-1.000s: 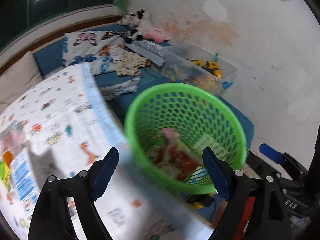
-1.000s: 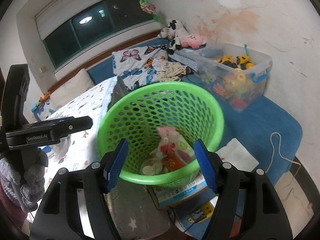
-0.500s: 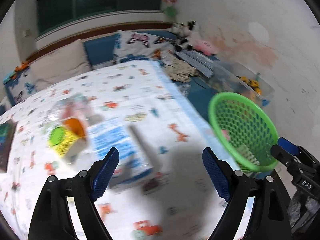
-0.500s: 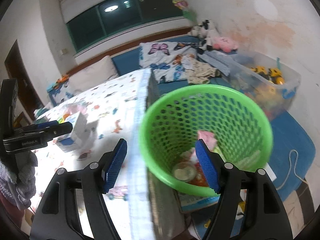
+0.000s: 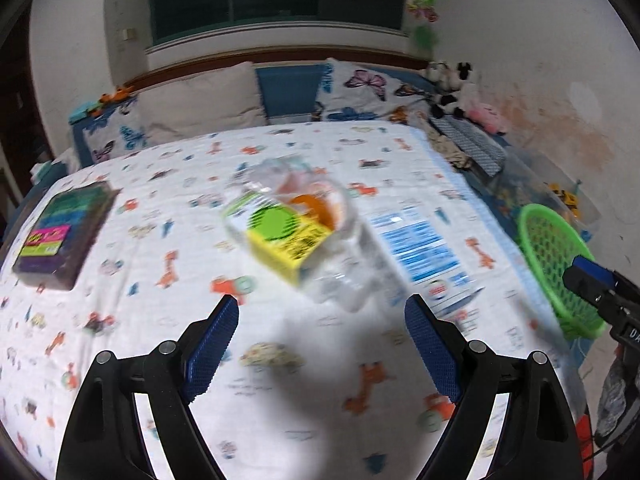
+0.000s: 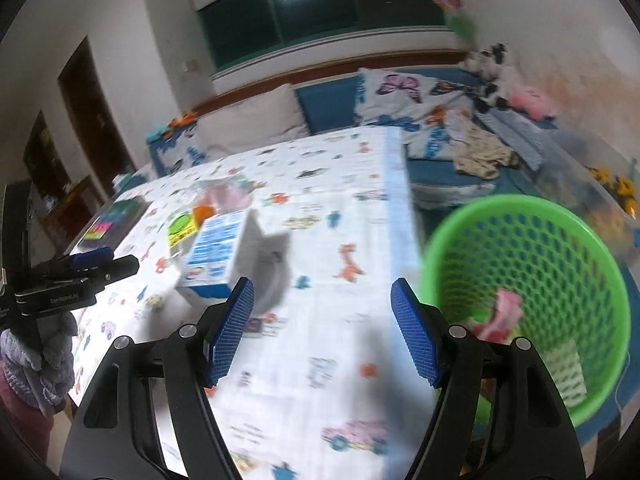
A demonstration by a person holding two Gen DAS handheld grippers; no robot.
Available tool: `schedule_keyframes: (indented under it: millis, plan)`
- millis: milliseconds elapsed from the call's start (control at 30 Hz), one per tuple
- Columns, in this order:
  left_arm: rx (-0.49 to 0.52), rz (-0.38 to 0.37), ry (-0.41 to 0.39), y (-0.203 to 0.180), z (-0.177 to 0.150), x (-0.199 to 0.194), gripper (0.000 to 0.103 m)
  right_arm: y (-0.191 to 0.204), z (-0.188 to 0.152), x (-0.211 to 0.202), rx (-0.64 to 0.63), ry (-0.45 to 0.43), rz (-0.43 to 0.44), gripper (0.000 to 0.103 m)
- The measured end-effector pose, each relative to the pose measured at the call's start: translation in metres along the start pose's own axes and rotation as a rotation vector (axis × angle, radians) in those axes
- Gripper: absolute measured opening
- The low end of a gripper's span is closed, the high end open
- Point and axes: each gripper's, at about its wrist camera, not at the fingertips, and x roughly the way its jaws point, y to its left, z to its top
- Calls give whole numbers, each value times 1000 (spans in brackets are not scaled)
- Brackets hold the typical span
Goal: Collect trash
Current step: 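Move both open tools back toward the milk carton and bottle on the bed, then grasp the white-and-blue milk carton with the right tool while the left reaches the yellow-labelled bottle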
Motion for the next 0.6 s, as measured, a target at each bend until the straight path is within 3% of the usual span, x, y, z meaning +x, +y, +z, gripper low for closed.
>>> schedule_keyframes:
  millis: [333,600]
  plan:
    - [-73,41,23,39,-19,-1,82,60,22,55,-111,76,88,71]
    - [-108,52,36,56,-26,4,82,87,29,94,-167,126,86,71]
